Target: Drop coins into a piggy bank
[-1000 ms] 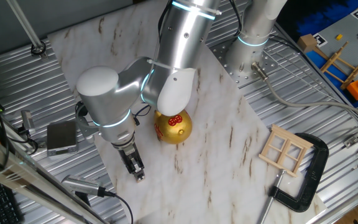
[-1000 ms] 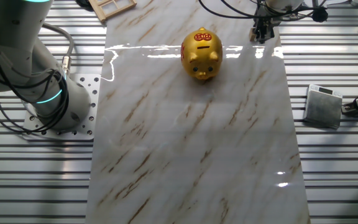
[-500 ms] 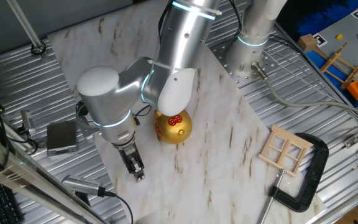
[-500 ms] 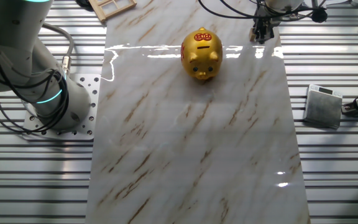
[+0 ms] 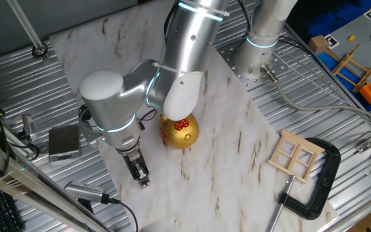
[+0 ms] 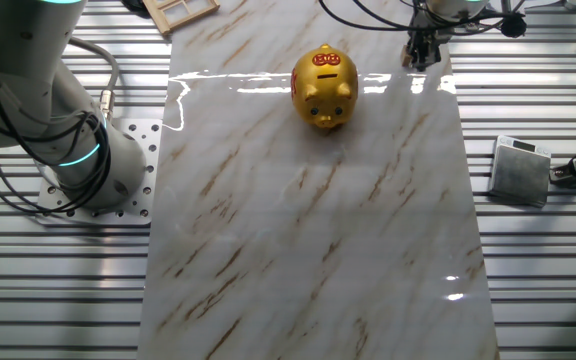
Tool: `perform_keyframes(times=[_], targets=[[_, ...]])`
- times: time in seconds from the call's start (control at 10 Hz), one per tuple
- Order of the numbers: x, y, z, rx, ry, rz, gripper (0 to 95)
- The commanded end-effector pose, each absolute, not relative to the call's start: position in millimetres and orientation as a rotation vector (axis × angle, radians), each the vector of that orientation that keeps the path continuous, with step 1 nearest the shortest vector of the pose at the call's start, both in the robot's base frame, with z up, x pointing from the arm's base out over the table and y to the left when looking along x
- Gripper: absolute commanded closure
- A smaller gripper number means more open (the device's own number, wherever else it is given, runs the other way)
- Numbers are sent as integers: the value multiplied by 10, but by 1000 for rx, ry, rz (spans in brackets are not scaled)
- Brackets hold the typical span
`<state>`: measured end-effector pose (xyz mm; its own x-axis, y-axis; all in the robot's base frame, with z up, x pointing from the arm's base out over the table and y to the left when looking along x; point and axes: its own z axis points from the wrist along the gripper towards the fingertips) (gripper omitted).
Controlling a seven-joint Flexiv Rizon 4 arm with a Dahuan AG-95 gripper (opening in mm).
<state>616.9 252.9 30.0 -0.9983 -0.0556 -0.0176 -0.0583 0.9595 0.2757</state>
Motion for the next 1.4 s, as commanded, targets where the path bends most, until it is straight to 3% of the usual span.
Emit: perform_keyframes(times=[0.1, 1.4], targets=[[6168, 2525, 301, -90, 3100, 433, 570], [6150, 2463, 294, -99, 3099, 428, 570]])
